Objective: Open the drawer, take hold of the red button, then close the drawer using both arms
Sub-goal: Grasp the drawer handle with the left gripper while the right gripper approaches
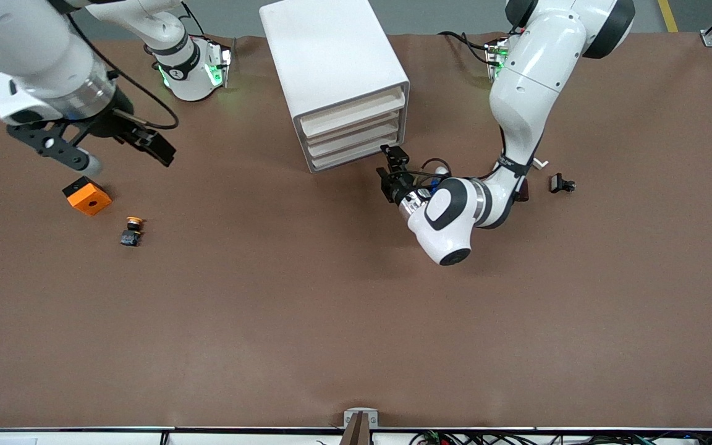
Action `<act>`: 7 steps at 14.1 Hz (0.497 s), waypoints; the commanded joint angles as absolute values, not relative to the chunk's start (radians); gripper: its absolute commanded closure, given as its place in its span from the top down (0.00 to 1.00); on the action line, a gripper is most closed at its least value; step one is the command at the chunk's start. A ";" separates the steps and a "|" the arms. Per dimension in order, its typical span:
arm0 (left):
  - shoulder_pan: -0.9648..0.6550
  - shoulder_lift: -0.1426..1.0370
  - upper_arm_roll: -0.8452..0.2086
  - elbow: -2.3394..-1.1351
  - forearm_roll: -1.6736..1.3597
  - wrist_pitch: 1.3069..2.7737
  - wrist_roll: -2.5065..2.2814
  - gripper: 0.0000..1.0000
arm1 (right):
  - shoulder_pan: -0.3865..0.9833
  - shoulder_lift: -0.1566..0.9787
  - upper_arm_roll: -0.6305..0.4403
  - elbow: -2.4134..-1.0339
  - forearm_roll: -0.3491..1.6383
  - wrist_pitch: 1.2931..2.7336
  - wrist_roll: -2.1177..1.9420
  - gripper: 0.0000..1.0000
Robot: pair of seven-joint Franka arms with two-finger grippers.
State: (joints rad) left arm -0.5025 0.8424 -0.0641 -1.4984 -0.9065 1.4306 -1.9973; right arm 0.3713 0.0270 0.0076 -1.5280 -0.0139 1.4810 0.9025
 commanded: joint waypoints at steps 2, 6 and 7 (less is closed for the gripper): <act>-0.514 0.862 -0.064 -1.483 -0.966 1.365 -2.111 0.53 | 0.469 0.023 -0.002 -1.503 0.009 1.485 1.070 1.00; -0.525 0.868 -0.064 -1.483 -0.998 1.330 -2.181 0.45 | 0.485 0.032 -0.002 -1.502 0.075 1.505 1.140 1.00; -0.535 0.871 -0.064 -1.483 -1.011 1.325 -2.193 0.45 | 0.494 0.037 -0.002 -1.500 0.081 1.514 1.159 1.00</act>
